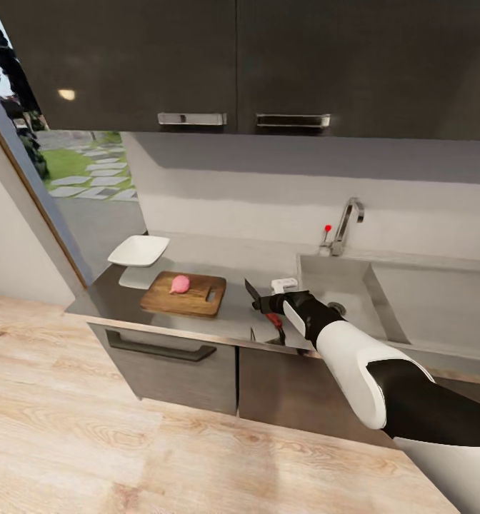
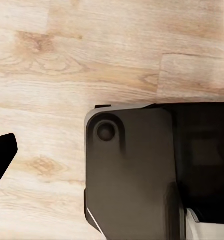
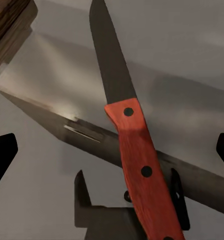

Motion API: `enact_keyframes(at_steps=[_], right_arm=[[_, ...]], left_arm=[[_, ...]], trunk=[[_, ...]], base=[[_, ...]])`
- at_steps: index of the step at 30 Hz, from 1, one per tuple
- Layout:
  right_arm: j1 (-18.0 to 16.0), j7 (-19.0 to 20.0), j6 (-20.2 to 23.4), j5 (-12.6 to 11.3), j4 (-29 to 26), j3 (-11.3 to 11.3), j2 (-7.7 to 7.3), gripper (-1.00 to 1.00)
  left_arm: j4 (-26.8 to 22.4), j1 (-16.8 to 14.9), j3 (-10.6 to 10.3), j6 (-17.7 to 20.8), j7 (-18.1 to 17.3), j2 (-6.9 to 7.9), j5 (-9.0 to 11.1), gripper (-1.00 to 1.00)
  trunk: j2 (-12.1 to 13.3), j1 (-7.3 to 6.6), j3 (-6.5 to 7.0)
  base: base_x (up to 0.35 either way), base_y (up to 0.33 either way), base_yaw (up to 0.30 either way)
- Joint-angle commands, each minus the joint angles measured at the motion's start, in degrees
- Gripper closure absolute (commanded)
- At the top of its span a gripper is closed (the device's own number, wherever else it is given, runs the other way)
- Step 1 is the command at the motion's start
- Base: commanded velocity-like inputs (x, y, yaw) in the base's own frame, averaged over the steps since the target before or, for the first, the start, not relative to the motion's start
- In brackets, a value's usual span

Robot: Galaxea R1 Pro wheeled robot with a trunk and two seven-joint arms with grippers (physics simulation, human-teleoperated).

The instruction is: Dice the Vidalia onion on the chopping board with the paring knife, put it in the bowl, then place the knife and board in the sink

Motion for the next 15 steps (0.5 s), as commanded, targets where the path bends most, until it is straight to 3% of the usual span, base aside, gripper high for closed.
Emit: enact_keyframes(at_steps=[1, 15], right_arm=[[-0.02, 0.21, 0.34, 0.45, -0.11, 0.12, 0.00, -1.00], [-0.02, 0.15, 0.34, 0.45, -0.11, 0.11, 0.00, -1.00]], left_arm=[[-0.06, 0.00, -0.37, -0.13, 0.45, 0.09, 0.52, -1.00], [-0.09, 0.00, -0.37, -0.13, 0.45, 0.10, 0.52, -1.00]], trunk=[[-0.11, 0.03, -0.11], [-0.11, 0.03, -0.12]], base=[[0.000, -0.020, 0.019], [0.042, -0.065, 0.001]])
